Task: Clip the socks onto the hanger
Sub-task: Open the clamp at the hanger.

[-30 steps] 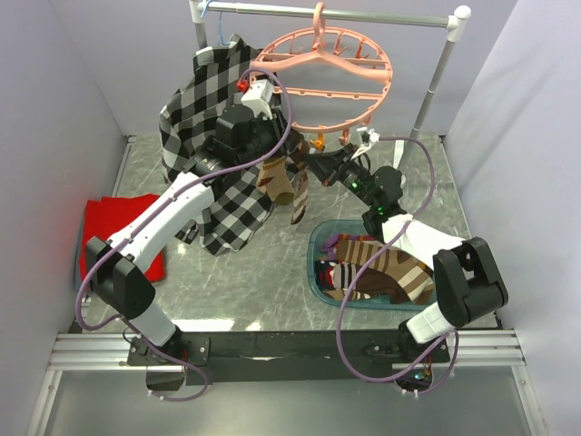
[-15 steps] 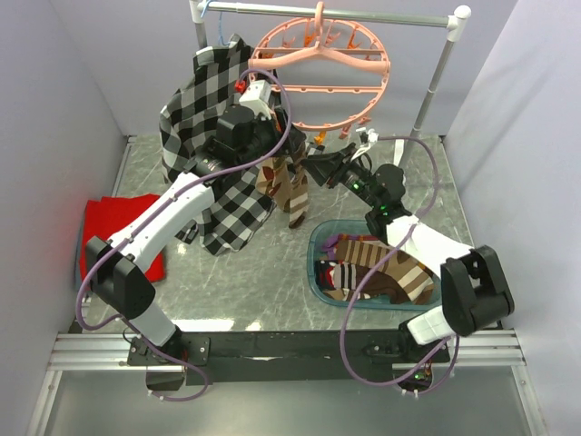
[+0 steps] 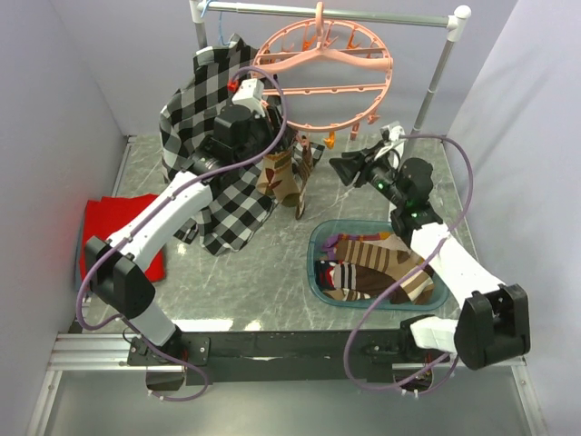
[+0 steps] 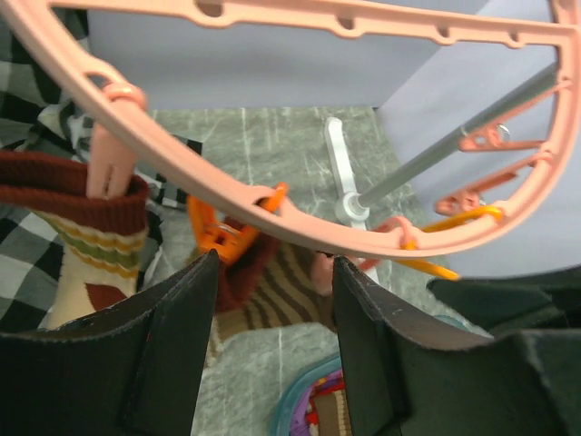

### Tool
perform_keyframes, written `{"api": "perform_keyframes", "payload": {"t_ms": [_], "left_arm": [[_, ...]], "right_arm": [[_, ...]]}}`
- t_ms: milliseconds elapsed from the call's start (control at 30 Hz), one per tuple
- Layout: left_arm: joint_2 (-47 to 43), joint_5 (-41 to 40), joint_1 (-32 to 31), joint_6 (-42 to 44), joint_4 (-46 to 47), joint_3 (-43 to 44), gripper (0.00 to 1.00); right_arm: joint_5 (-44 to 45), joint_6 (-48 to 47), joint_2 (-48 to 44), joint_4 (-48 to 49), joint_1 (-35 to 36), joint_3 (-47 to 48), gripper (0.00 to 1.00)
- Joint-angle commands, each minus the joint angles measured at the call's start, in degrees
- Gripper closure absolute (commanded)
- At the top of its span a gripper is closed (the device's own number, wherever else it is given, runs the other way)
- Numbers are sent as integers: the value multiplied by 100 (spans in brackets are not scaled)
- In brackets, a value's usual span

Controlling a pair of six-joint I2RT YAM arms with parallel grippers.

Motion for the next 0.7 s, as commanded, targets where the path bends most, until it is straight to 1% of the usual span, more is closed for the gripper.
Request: {"api": "perform_keyframes", "payload": {"t_ms": [0,167,300,467,533,667], "left_arm": [[-49,-150,62,145,-26,98,42],[-145,-167,141,172,-140,116,42],[-347,-18,150,198,-237,81,42],[-655,219,150,137,-412,-77,36],[-848,377,124,75,-422,-209,33],[-1138,580,-34,-30,-404,-411,31]], "right_arm": [[-468,-151,214,-230,-305,527,46],[-766,-2,547,41,-410,888,46],[-1021,226,811,306,-410,1090,46],[-1057,447,1101,614,-384,1222,46],[-1031,430,1163,597,-349,1328,47],[-794,385,1225,719,-235,1363,48]]}}
